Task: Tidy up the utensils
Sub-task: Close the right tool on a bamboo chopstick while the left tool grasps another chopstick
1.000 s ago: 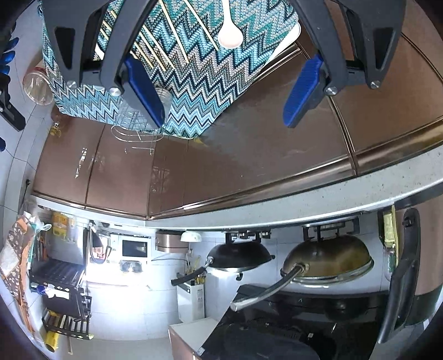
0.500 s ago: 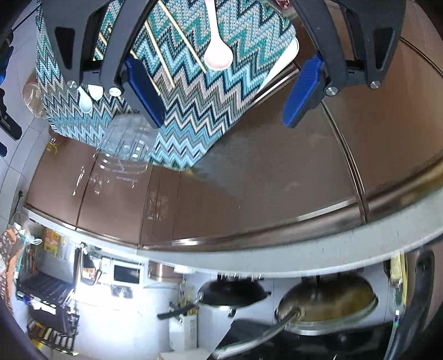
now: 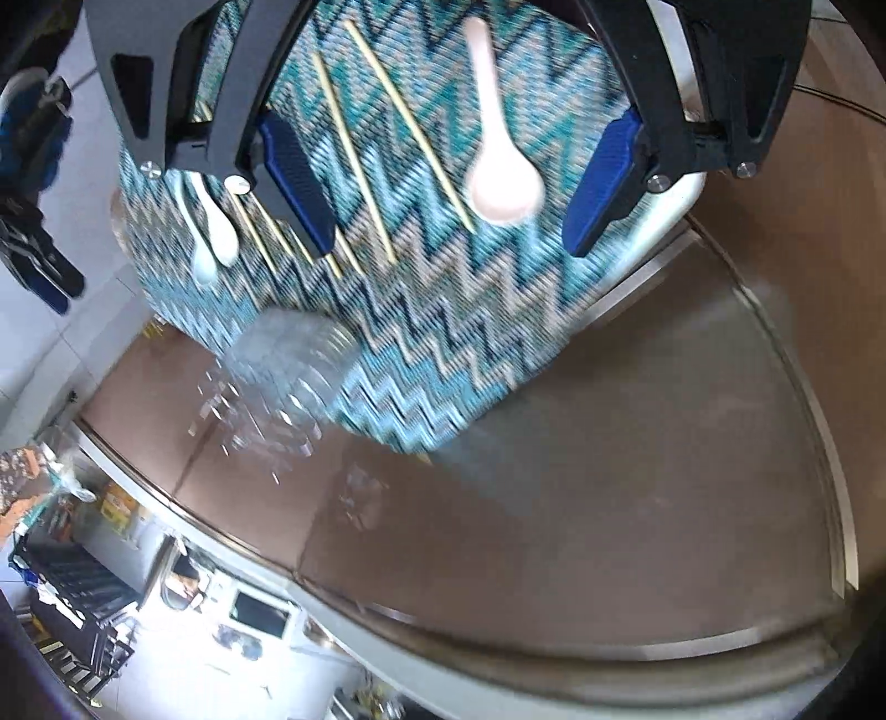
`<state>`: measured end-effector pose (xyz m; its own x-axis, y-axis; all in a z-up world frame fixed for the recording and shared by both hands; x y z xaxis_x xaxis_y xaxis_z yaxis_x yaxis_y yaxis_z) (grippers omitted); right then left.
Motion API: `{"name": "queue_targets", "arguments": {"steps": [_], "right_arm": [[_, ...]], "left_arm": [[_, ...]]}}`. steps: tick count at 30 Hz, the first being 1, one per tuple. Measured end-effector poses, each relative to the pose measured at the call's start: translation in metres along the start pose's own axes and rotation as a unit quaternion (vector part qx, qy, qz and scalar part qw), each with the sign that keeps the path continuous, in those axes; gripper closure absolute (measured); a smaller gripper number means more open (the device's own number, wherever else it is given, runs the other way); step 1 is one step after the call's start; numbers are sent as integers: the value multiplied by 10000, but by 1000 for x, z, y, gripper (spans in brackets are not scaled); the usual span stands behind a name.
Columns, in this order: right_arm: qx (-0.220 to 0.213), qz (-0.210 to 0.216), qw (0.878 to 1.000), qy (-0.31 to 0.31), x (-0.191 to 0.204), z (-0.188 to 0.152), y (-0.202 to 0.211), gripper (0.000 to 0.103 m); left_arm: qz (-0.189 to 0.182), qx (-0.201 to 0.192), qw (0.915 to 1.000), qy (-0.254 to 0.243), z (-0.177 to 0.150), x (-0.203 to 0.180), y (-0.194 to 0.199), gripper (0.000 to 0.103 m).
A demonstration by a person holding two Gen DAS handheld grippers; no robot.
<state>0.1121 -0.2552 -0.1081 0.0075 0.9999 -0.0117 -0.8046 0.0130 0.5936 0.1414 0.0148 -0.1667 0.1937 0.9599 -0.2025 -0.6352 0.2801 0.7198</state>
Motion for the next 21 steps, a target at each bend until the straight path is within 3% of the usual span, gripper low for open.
{"name": "queue_targets", "arguments": {"steps": [7, 11, 15, 17, 21], "right_arm": [[624, 449, 9966, -283, -17, -18, -33, 24], [1073, 1071, 9877, -389, -8, -37, -55, 43], [1544, 1667, 9729, -436, 6, -47, -83, 72], [1811, 1812, 9658, -397, 16, -52, -99, 80], [2305, 1921, 9536, -260, 31, -62, -129, 82]], "left_arm": [[-555, 915, 9938, 305, -33, -21, -44, 50], [-475, 1298, 9891, 497, -49, -18, -63, 60], [-384, 1627, 9836, 670, -60, -15, -78, 67], [-326, 1751, 9812, 746, -63, -13, -83, 70], [-157, 1988, 9764, 834, -69, -11, -91, 72]]}}
Point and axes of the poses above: each gripper's, at about its wrist camera, not at the fingertips, and y roughly against the way its jaws point, x to its left, z to its top, the point moved 9 cm from there along -y, roughly the way its jaws point, and after that the axes turned 3 degrees about z, right-handed, at the moved point
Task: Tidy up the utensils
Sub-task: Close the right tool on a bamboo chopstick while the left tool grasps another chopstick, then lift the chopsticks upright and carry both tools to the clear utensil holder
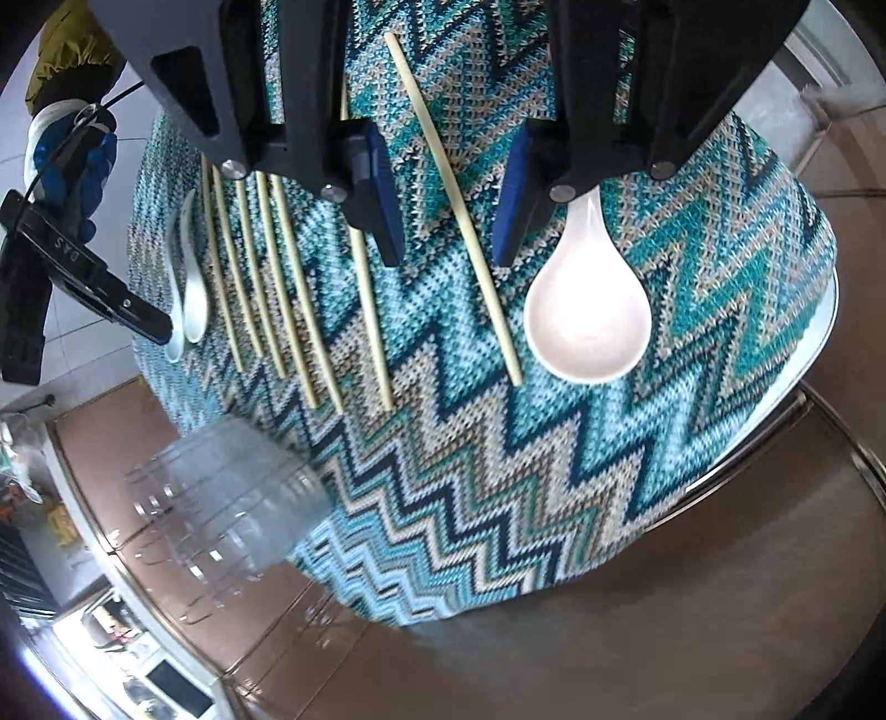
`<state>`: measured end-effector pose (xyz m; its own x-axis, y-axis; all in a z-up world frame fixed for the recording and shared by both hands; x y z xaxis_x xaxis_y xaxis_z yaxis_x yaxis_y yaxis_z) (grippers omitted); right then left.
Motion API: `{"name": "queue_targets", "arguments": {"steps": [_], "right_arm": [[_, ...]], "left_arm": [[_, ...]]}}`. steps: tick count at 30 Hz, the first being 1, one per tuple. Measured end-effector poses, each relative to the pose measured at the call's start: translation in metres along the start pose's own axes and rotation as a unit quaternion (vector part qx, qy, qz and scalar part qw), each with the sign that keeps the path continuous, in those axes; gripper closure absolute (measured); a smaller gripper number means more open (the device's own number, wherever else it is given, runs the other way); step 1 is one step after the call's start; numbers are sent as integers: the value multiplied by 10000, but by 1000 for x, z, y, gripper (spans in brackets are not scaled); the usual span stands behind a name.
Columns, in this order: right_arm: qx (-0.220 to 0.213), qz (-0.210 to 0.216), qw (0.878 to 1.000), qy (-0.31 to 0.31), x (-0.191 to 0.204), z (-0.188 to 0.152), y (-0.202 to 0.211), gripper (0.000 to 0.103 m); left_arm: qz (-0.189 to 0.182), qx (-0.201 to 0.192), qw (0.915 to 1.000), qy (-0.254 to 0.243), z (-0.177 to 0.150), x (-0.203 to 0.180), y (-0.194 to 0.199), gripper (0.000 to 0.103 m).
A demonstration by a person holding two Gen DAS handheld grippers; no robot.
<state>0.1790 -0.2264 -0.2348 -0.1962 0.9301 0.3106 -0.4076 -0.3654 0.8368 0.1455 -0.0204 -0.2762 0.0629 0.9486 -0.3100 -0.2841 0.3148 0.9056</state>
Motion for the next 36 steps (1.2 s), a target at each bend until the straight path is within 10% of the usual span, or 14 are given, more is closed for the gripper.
{"name": "queue_targets", "arguments": {"steps": [23, 36], "right_arm": [[1205, -553, 9911, 124, -14, 7, -82, 86], [576, -337, 9977, 142, 13, 6, -31, 98]], "left_arm": [[471, 362, 9982, 80, 2, -1, -30, 89], [231, -70, 9997, -82, -5, -21, -6, 98]]}}
Point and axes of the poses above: each gripper's, at about its wrist camera, not at the fingertips, and y roughly against the way its jaws point, x to its left, z to its top, the point moved 9 cm from there along -y, roughly the way its jaws point, and after that the axes turned 3 degrees about z, right-handed, at the moved point
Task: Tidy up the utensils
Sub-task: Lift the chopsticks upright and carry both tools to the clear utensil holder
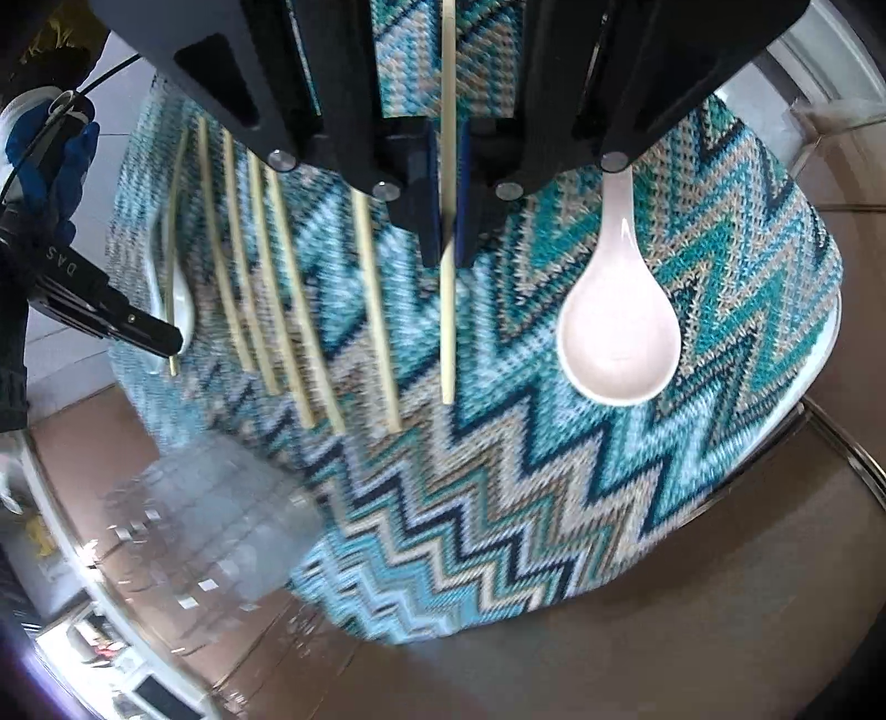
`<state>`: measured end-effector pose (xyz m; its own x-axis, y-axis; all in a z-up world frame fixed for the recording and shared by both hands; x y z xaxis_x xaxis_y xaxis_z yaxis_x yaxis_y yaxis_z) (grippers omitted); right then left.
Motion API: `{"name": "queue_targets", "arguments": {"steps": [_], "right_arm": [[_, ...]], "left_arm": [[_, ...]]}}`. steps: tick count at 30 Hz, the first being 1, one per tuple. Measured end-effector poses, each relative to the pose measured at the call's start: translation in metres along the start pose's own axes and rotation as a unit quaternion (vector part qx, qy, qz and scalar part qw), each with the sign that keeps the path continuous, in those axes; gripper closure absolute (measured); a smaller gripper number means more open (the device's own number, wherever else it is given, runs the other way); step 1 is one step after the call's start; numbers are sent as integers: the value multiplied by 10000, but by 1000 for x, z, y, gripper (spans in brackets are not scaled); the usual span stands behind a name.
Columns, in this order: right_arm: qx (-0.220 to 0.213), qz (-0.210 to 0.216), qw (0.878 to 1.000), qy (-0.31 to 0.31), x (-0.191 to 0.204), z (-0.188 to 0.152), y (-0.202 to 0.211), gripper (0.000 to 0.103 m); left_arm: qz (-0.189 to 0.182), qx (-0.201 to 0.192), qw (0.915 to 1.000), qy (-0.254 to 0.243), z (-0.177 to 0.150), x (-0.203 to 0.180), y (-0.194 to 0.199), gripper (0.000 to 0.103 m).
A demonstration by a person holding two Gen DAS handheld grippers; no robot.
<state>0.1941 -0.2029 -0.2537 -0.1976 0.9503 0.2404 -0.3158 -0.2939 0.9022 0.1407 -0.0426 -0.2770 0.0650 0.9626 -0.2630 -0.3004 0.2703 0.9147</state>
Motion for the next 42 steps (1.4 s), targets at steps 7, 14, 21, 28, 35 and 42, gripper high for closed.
{"name": "queue_targets", "arguments": {"steps": [7, 14, 21, 28, 35, 42], "right_arm": [[-753, -19, 9968, 284, 27, -13, 69, 98], [-1485, -157, 9881, 362, 42, -28, 133, 98], [-2097, -235, 9770, 297, 48, -34, 183, 98], [-2620, -157, 9641, 390, 59, -19, 217, 98], [-3274, 35, 9439, 441, 58, 25, 248, 98], [-4121, 3, 9100, 461, 37, 88, 274, 98]], "left_arm": [[-292, -1127, 9919, -498, 8, -19, 80, 98], [-514, -2183, 9712, -809, 23, -36, 162, 98], [-512, -2706, 9551, -1091, 38, -53, 207, 98], [-566, -2971, 9457, -1194, 51, -73, 222, 98], [-912, -3569, 9244, -993, 102, -100, 235, 98], [-1359, -4416, 8841, -692, 177, -143, 239, 98]]}}
Point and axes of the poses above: each gripper's, at about its wrist camera, not at the fingertips, and y roughly against the way its jaws point, x to its left, z to its top, the point moved 9 cm from there along -y, roughly the way its jaws point, and after that the axes turned 3 degrees about z, right-handed, at the moved point
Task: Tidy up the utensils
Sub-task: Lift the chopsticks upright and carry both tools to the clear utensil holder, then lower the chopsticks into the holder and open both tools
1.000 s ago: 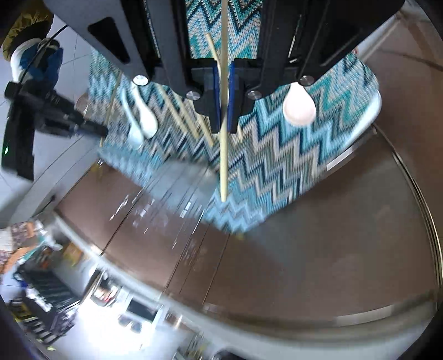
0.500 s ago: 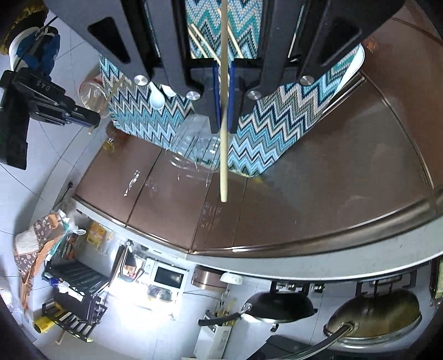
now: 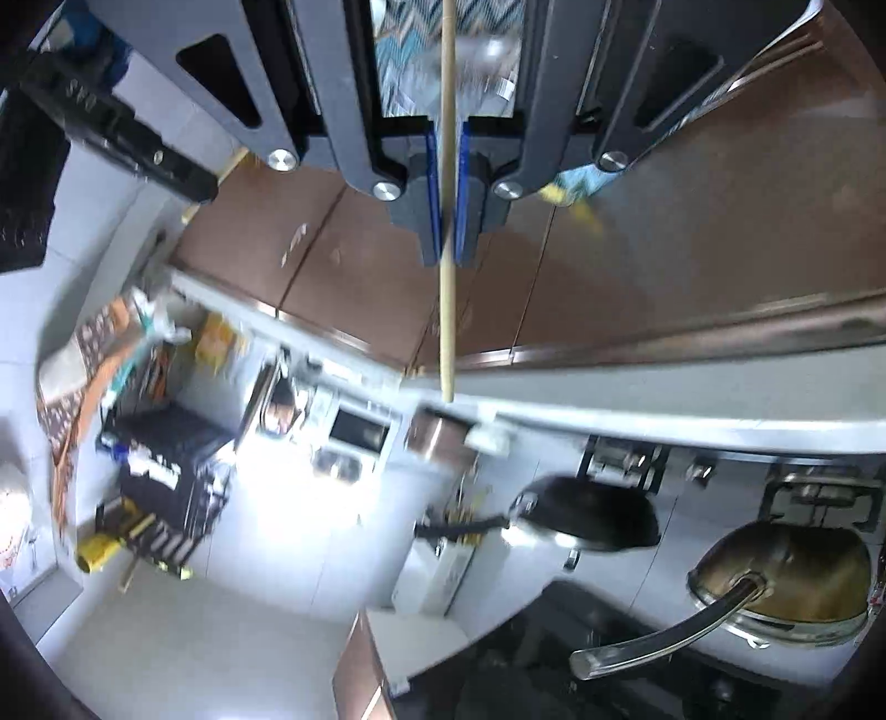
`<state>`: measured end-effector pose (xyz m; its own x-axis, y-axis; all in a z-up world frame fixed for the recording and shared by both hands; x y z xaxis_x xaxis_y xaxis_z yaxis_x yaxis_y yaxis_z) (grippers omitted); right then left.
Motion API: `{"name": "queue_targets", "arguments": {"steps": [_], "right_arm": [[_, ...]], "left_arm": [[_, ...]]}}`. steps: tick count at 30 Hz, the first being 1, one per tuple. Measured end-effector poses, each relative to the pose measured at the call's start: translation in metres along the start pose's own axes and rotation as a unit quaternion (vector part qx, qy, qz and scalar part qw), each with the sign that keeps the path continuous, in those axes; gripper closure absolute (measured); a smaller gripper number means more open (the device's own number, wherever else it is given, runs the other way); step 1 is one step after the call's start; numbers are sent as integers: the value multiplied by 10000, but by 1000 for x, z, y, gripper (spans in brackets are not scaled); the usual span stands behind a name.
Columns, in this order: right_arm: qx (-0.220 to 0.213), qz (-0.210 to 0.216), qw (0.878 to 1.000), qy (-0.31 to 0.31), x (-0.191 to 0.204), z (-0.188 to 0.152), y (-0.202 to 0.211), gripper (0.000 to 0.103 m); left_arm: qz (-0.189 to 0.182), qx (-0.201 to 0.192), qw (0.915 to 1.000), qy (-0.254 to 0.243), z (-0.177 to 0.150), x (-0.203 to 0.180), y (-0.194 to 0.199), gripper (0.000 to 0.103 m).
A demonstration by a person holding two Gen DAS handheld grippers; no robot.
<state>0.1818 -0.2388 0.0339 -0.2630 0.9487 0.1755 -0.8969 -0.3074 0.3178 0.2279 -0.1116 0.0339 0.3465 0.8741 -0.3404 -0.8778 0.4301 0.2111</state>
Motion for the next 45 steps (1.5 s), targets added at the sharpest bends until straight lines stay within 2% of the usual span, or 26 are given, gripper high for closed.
{"name": "queue_targets", "arguments": {"steps": [4, 9, 15, 19, 21, 22, 24, 25, 30, 34, 37, 41, 45], "right_arm": [[-65, -188, 9998, 47, -25, 6, -30, 98], [107, -438, 9990, 39, -55, -17, -72, 98], [431, -641, 9969, 116, -69, -58, -110, 98], [685, -681, 9953, 70, -75, -90, -127, 98], [748, -754, 9943, 78, -77, -101, -130, 95], [794, -754, 9940, 51, -78, -105, -130, 92], [820, -781, 9936, 28, -79, -106, -127, 72], [811, -808, 9934, 35, -78, -106, -124, 70], [639, -888, 9939, 96, -69, -85, -92, 69], [497, -940, 9941, 233, -50, -68, -59, 69], [419, -943, 9942, 306, -35, -59, -30, 69], [465, -892, 9944, 308, -12, -60, 2, 69], [512, -860, 9946, 268, 8, -65, 24, 69]], "left_arm": [[157, -369, 9992, -61, 2, -9, -51, 98], [475, -382, 9980, -167, -34, -5, -110, 98], [754, -438, 9956, -341, -78, 3, -142, 98], [900, -494, 9931, -559, -97, 4, -149, 96], [894, -363, 9935, -599, -106, 4, -152, 87], [863, -281, 9941, -593, -110, 4, -151, 79], [806, -188, 9950, -554, -110, 4, -142, 75], [785, -162, 9953, -551, -107, 5, -136, 75], [616, -151, 9955, -699, -72, 0, -83, 67], [545, -192, 9943, -895, -36, 6, -17, 65], [653, -184, 9934, -922, -17, 22, 27, 64], [810, -63, 9915, -1017, -8, 40, 75, 63], [979, -1, 9893, -1084, -12, 59, 116, 57]]}}
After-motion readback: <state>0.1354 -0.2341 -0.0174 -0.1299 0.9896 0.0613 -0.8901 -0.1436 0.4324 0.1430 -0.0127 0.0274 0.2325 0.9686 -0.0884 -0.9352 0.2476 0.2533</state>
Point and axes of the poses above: each gripper's, at about its wrist camera, not at the fingertips, and y roughly against the way its jaws point, x to its left, z to its top, the point moved 9 cm from there along -y, roughly the way its jaws point, and after that the axes turned 3 degrees about z, right-handed, at the moved point
